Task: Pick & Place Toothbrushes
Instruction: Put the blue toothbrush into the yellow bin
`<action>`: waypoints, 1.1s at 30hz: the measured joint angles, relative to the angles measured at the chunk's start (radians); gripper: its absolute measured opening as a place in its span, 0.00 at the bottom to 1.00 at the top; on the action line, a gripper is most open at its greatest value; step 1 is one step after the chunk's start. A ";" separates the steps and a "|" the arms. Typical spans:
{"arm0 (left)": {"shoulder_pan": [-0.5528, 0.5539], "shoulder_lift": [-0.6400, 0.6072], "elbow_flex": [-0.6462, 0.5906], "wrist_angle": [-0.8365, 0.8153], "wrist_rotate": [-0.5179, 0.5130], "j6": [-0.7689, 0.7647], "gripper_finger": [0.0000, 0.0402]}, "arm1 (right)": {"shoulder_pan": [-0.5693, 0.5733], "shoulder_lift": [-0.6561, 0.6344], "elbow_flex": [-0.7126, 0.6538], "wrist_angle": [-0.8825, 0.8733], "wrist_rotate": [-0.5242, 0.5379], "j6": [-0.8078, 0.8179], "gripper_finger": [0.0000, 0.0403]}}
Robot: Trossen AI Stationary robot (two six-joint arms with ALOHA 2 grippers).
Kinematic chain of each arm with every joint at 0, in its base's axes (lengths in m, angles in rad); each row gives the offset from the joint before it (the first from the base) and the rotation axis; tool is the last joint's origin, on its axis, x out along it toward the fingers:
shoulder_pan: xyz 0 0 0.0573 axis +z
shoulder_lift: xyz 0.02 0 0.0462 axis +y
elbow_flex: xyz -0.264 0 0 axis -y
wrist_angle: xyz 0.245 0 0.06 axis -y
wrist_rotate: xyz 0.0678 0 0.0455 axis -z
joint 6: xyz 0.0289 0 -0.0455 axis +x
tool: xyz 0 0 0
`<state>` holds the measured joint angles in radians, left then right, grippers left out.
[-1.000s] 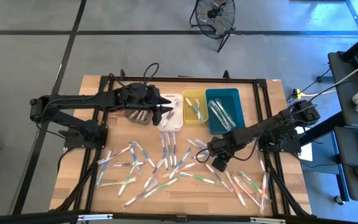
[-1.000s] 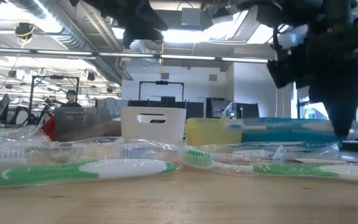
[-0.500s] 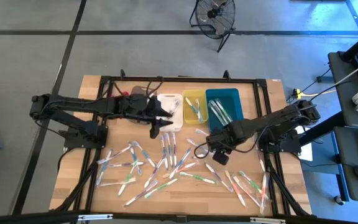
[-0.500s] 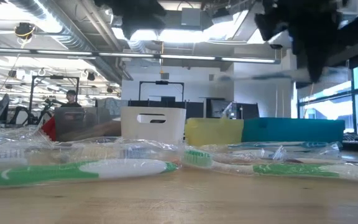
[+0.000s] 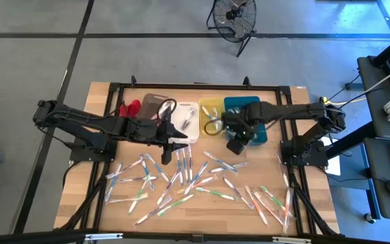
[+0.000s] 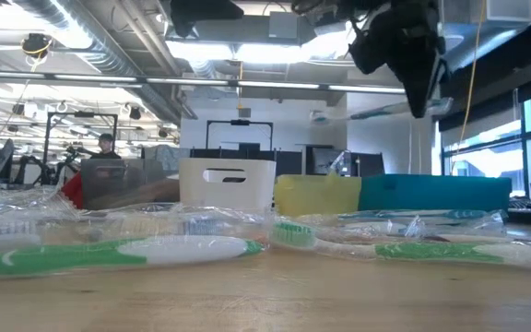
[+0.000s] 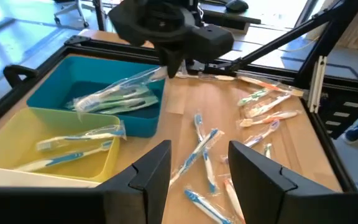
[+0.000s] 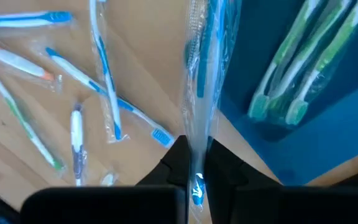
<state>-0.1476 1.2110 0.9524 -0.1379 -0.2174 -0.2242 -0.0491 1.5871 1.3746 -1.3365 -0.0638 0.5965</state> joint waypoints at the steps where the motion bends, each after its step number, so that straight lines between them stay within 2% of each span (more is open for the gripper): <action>1: -0.009 0.000 0.000 0.000 -0.013 0.001 0.39 | -0.018 0.000 0.000 0.007 -0.013 -0.010 0.06; 11: -0.037 0.000 0.000 0.000 -0.060 0.027 0.39 | -0.140 0.081 0.007 0.100 -0.159 -0.141 0.06; 16: -0.036 0.000 0.000 -0.001 -0.062 0.029 0.39 | -0.169 0.178 0.122 0.048 -0.113 -0.187 0.06; 24: -0.036 0.000 0.000 -0.001 -0.057 0.029 0.39 | -0.215 0.359 0.379 -0.235 -0.074 -0.200 0.06; 33: -0.051 0.000 0.000 -0.024 -0.054 0.029 0.39 | -0.260 0.468 0.426 -0.231 -0.078 -0.242 0.07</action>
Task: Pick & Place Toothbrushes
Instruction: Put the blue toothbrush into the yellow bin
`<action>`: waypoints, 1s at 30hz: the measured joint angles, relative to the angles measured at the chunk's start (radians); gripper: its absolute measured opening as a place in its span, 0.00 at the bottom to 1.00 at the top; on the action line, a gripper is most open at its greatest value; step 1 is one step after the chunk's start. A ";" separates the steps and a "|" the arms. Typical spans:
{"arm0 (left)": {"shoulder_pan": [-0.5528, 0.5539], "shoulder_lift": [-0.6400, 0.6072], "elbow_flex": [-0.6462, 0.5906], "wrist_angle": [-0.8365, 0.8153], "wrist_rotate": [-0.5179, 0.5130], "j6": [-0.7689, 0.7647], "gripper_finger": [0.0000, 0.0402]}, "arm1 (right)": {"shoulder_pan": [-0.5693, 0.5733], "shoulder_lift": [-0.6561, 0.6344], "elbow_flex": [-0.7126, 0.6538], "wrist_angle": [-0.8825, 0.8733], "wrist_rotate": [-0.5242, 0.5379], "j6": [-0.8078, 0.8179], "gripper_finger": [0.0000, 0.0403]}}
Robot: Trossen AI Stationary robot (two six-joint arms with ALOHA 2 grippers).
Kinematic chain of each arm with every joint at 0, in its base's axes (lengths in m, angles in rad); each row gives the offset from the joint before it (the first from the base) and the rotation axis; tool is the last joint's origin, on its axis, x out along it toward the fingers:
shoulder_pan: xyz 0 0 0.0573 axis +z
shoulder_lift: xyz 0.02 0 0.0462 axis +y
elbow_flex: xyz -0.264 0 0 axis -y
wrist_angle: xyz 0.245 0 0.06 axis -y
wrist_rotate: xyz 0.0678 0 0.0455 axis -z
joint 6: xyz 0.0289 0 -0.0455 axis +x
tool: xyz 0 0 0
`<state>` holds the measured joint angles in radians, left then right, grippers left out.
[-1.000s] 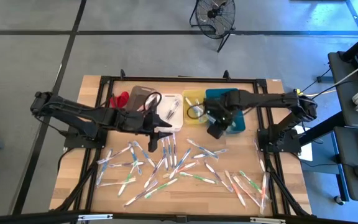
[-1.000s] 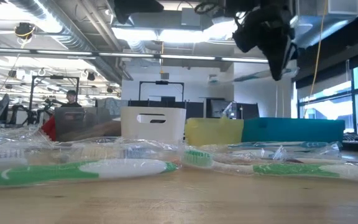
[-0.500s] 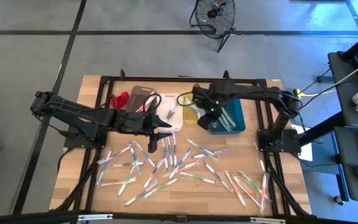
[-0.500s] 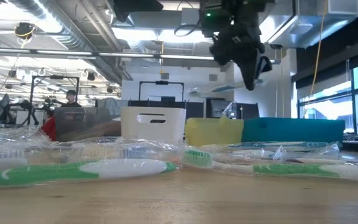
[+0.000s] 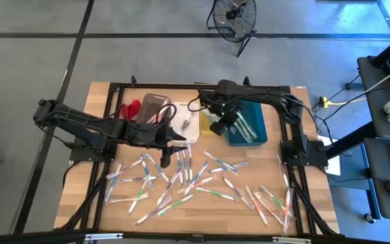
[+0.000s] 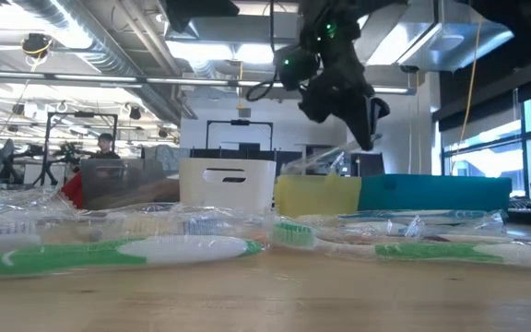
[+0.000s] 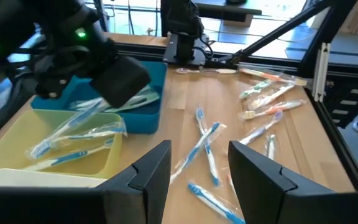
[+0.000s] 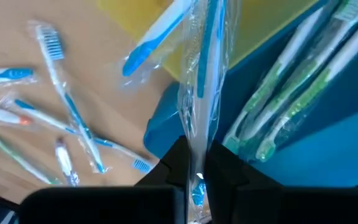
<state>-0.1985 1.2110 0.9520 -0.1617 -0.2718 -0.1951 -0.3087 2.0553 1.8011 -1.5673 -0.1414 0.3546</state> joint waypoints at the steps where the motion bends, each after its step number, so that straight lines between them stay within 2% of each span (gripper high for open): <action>1: -0.004 0.000 0.000 0.000 0.000 0.000 0.39 | -0.004 0.007 0.000 -0.002 0.002 -0.001 0.07; 10: -0.032 0.000 0.000 0.000 -0.044 0.026 0.39 | -0.033 0.033 0.000 0.048 0.003 -0.003 0.07; 26: -0.058 0.000 0.000 0.000 -0.049 0.026 0.39 | -0.046 0.033 -0.003 0.140 0.003 0.004 0.07; 30: -0.066 0.000 0.000 0.000 -0.049 0.025 0.39 | -0.046 0.033 -0.003 0.142 0.003 0.006 0.11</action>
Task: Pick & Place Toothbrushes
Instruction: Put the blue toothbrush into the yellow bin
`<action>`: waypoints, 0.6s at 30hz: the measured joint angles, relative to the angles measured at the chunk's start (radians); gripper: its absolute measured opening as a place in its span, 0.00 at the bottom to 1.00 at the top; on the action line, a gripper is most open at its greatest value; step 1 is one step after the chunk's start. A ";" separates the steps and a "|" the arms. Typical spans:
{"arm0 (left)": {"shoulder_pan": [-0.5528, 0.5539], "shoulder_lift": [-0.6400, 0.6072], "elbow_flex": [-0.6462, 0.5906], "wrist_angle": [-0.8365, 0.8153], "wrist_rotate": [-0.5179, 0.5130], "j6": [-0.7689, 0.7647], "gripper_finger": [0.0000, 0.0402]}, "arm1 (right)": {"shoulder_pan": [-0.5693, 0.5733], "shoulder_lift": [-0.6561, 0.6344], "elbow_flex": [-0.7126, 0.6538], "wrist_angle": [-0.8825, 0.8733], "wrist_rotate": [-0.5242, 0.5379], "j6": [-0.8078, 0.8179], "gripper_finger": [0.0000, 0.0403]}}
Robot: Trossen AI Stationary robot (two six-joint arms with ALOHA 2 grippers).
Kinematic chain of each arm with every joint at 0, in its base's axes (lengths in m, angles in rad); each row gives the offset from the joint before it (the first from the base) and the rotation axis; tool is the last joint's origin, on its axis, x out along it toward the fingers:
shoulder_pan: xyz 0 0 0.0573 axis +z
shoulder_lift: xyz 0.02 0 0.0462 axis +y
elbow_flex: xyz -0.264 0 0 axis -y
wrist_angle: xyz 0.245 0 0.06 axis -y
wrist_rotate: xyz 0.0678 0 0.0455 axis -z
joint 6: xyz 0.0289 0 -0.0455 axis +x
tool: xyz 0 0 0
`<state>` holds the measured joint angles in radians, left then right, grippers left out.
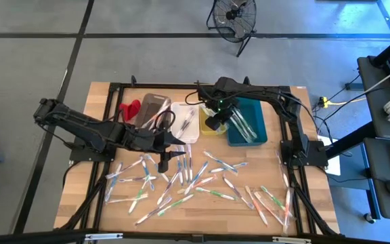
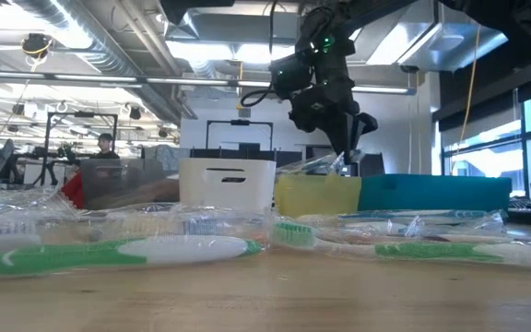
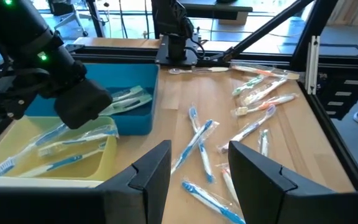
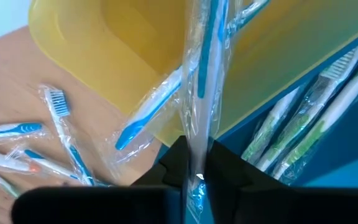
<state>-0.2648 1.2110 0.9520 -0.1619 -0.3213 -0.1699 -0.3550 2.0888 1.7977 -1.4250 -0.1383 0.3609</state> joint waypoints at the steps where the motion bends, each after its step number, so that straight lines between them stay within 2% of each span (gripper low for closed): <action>1: -0.003 0.000 0.000 0.000 0.000 0.000 0.39 | 0.000 0.000 0.000 0.000 0.000 0.005 0.12; 5: -0.012 0.000 0.000 0.000 -0.002 0.000 0.39 | 0.000 0.000 0.000 0.009 0.006 0.017 0.15; 14: -0.025 0.000 0.000 0.000 -0.002 0.000 0.39 | 0.001 0.000 0.000 0.033 0.026 0.019 0.13; 18: -0.025 0.000 0.000 0.000 -0.002 0.000 0.39 | 0.001 0.000 0.000 0.045 0.027 0.021 0.17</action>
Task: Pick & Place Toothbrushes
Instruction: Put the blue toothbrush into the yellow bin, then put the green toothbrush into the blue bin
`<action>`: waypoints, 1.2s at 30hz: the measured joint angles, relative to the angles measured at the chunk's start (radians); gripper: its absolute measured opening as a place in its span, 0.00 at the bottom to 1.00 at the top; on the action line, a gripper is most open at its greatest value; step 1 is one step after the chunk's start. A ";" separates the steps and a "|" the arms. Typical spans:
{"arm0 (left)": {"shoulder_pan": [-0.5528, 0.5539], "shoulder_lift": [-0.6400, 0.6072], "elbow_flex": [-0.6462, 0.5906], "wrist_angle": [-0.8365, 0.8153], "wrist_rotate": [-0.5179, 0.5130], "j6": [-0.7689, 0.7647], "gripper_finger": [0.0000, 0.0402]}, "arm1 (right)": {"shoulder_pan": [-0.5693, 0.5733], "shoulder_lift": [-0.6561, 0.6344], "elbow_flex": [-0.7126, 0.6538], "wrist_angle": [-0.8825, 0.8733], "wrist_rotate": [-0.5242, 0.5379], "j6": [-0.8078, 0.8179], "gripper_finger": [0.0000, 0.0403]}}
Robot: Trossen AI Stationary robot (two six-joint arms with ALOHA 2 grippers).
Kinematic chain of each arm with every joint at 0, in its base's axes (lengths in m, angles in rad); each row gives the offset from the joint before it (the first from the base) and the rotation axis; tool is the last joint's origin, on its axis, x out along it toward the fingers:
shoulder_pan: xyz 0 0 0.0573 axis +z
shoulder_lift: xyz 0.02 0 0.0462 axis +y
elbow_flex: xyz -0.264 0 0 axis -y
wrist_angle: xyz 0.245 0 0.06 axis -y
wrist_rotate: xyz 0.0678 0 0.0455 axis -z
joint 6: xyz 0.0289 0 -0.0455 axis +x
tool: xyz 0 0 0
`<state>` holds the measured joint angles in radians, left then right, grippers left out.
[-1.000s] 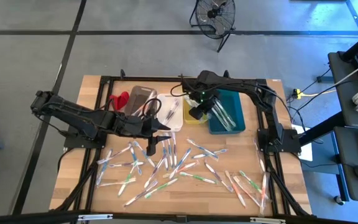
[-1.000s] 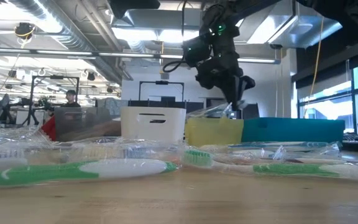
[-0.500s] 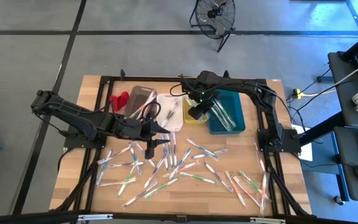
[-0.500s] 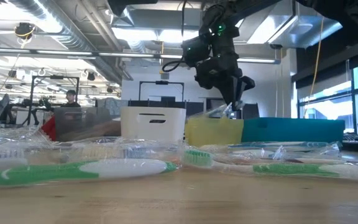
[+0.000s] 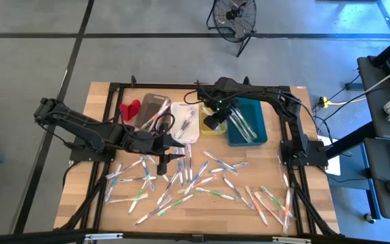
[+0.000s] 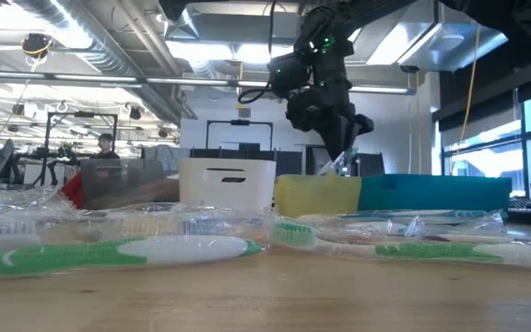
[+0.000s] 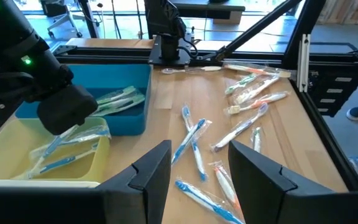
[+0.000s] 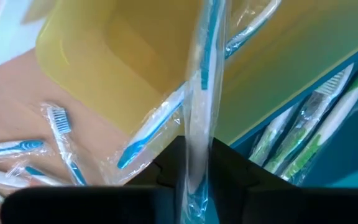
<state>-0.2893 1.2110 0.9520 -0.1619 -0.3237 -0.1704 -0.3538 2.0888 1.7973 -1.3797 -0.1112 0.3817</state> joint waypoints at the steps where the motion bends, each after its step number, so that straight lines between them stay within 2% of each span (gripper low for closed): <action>1: 0.000 0.000 0.000 0.000 0.000 -0.002 0.39 | 0.000 0.000 0.000 0.003 0.000 -0.001 0.18; 10: 0.000 0.000 0.000 0.000 0.000 -0.002 0.39 | 0.000 0.000 0.000 0.001 -0.003 0.004 0.37; 20: 0.000 0.000 0.000 -0.003 0.000 -0.002 0.39 | 0.008 -0.025 0.053 -0.053 0.000 0.045 0.49; 30: 0.000 0.000 0.000 -0.016 0.000 -0.001 0.39 | 0.124 -0.199 0.099 -0.152 0.153 0.085 0.55; 36: 0.000 0.000 0.000 -0.033 0.000 0.001 0.39 | 0.255 -0.326 0.100 -0.159 0.341 0.105 0.57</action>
<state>-0.2893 1.2110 0.9520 -0.1946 -0.3241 -0.1696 -0.0991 1.7624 1.8973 -1.5382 0.2297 0.4866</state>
